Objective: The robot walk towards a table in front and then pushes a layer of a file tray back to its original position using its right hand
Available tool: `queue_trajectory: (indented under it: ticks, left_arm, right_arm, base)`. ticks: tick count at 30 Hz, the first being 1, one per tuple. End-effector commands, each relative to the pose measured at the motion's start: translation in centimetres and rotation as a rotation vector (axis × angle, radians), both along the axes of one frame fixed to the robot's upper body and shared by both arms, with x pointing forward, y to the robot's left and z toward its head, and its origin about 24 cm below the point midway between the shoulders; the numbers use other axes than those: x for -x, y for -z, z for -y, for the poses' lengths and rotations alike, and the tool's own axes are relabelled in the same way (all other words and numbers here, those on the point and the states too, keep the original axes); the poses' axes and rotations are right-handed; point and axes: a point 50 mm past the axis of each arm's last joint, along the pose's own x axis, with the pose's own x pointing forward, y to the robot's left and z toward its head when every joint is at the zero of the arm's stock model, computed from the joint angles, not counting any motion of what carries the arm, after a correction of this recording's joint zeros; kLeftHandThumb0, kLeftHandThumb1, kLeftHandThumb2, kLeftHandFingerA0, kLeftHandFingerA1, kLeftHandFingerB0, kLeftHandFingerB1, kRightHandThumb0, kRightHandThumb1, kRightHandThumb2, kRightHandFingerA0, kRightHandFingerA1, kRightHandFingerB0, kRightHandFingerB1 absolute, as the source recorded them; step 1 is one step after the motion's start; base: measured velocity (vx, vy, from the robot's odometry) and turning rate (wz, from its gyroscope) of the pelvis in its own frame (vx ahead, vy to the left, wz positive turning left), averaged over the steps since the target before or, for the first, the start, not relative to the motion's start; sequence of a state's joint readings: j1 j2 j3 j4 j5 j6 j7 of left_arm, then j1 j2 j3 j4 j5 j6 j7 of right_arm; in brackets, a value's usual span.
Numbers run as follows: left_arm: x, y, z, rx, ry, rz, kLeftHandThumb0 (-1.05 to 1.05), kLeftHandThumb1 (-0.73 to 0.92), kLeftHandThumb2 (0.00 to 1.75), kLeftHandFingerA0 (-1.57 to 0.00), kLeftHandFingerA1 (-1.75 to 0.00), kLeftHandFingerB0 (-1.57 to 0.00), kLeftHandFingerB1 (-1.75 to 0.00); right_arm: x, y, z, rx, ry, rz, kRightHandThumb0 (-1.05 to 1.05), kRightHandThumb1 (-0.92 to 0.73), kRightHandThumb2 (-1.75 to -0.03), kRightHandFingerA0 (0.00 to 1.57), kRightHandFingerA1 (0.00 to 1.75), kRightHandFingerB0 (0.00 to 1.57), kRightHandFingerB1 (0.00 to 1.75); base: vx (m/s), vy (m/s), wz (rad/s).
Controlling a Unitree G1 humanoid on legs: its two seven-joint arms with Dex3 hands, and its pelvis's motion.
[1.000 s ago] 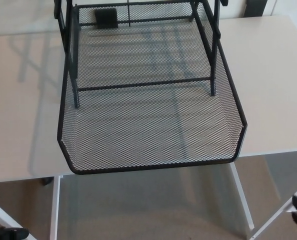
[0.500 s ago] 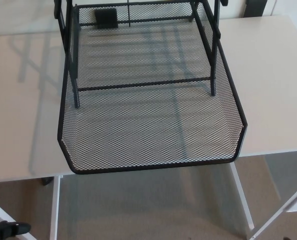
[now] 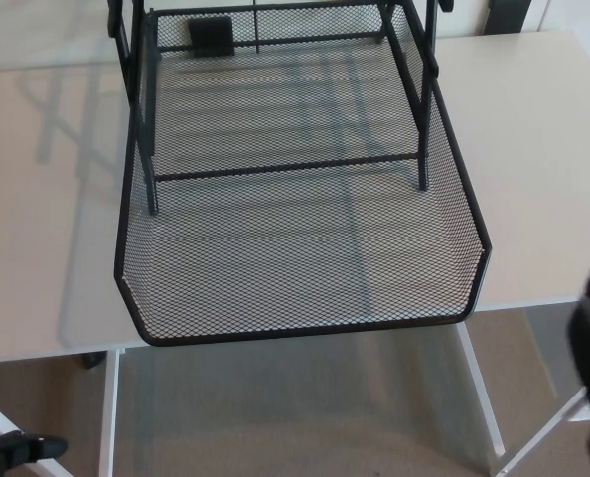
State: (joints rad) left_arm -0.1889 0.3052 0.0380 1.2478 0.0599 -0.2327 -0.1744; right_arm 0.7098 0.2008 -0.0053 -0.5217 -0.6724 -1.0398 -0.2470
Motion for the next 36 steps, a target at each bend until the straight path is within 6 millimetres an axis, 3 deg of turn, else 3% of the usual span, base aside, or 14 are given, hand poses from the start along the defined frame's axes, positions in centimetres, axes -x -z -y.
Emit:
queue_trajectory:
  ticks: [1, 12, 13, 14, 17, 23, 24, 25, 26, 27, 29, 30, 33, 36]
  left_arm:
    - [-0.7, -0.7, -1.0, -0.039, 0.01, -0.022, -0.51, 0.33, 0.89, -0.67, -0.99, -0.31, -0.74]
    - [-1.1, -0.8, -0.8, -0.052, 0.046, -0.029, -0.49, 0.33, 0.87, -0.69, -0.96, -0.32, -0.72]
    - [-1.1, -0.8, -0.7, -0.05, 0.055, -0.027, -0.49, 0.34, 0.88, -0.68, -0.95, -0.32, -0.72]
    - [-1.1, -0.8, -0.7, -0.057, 0.069, -0.031, -0.51, 0.33, 0.86, -0.69, -0.96, -0.32, -0.74]
    - [-1.1, -0.8, -0.5, -0.061, 0.089, -0.031, -0.52, 0.26, 0.95, -0.75, -0.91, -0.33, -0.69]
    - [-1.1, -0.8, -0.5, -0.069, 0.113, -0.02, -0.56, 0.33, 0.84, -0.72, -0.96, -0.35, -0.77]
    - [-1.1, -0.8, -0.4, -0.067, 0.114, -0.019, -0.58, 0.28, 0.93, -0.73, -0.91, -0.38, -0.73]
    - [-1.2, -0.9, -0.4, -0.061, 0.116, -0.015, -0.59, 0.28, 0.94, -0.73, -0.92, -0.38, -0.73]
    - [-1.2, -0.9, -0.3, -0.059, 0.119, -0.012, -0.59, 0.28, 0.94, -0.73, -0.92, -0.38, -0.73]
    - [-1.4, -0.9, -0.2, -0.057, 0.121, -0.005, -0.58, 0.28, 0.93, -0.73, -0.92, -0.38, -0.73]
    - [-1.6, -1.0, -0.1, -0.054, 0.115, 0.002, -0.57, 0.25, 0.94, -0.76, -0.92, -0.38, -0.72]
    - [-1.8, -1.1, -0.1, -0.057, 0.115, 0.004, -0.57, 0.24, 0.94, -0.76, -0.92, -0.39, -0.73]
    - [-2.1, -1.2, -0.1, -0.06, 0.114, 0.002, -0.53, 0.25, 0.94, -0.75, -0.91, -0.35, -0.7]
    - [-2.4, -1.3, 0.0, -0.058, 0.118, 0.004, -0.53, 0.25, 0.94, -0.76, -0.92, -0.34, -0.69]
  right_arm:
    - [-2.5, -1.1, -4.5, 0.455, -0.096, 0.021, -0.94, -0.47, -0.89, 0.0, 0.15, 0.0, 0.03]
    - [-6.8, 0.2, -7.0, 0.679, -0.027, -0.064, -0.96, -0.48, -0.91, 0.0, 0.21, 0.0, 0.0]
    - [-7.2, 0.4, -7.3, 0.69, -0.024, -0.068, -0.88, -0.43, -0.89, 0.0, 0.25, 0.0, 0.06]
    - [-7.8, 0.6, -7.6, 0.707, -0.018, -0.075, -0.77, -0.41, -0.72, 0.0, 0.0, 0.0, 0.03]
    - [-8.6, 1.0, -8.1, 0.724, -0.003, -0.094, -0.77, -0.49, -0.6, 0.0, 0.0, 0.0, 0.09]
    - [-10.3, 1.5, -9.5, 0.75, 0.009, -0.114, -0.96, -0.47, -0.89, 0.0, 0.2, 0.0, 0.13]
    - [-10.6, 1.6, -9.7, 0.758, 0.009, -0.121, -0.91, -0.46, -0.88, 0.0, 0.22, 0.0, 0.16]
    - [-11.1, 1.7, -10.1, 0.774, 0.013, -0.127, -0.79, -0.38, -0.69, 0.0, 0.0, 0.0, 0.13]
    - [-11.3, 1.8, -10.1, 0.779, 0.017, -0.127, -0.79, -0.38, -0.69, 0.0, 0.0, 0.0, 0.13]
    - [-11.7, 1.8, -10.3, 0.796, 0.029, -0.133, -0.85, -0.43, -0.86, 0.0, 0.24, 0.0, 0.19]
    - [-12.4, 1.9, -10.6, 0.82, 0.046, -0.143, -0.75, -0.27, -0.78, 0.0, 0.26, 0.0, 0.23]
    - [-12.7, 1.9, -10.7, 0.833, 0.05, -0.15, -0.57, -0.3, -0.8, 0.0, 0.02, 0.04, 0.08]
    - [-13.7, 2.2, -11.1, 0.86, 0.059, -0.185, -0.3, -0.17, -0.83, 0.0, 0.01, 0.02, 0.05]
    - [-14.6, 2.7, -11.1, 0.874, 0.073, -0.21, -0.41, -0.17, -0.75, 0.0, 0.06, 0.03, 0.08]
  base:
    - [0.0, 0.0, 0.0]
    - [0.0, 0.0, 0.0]
    - [0.0, 0.0, 0.0]
    - [0.0, 0.0, 0.0]
    - [0.0, 0.0, 0.0]
    - [0.0, 0.0, 0.0]
    - [0.0, 0.0, 0.0]
    - [0.0, 0.0, 0.0]
    - [0.0, 0.0, 0.0]
    - [0.0, 0.0, 0.0]
    - [0.0, 0.0, 0.0]
    - [0.0, 0.0, 0.0]
    - [0.0, 0.0, 0.0]
    - [0.0, 0.0, 0.0]
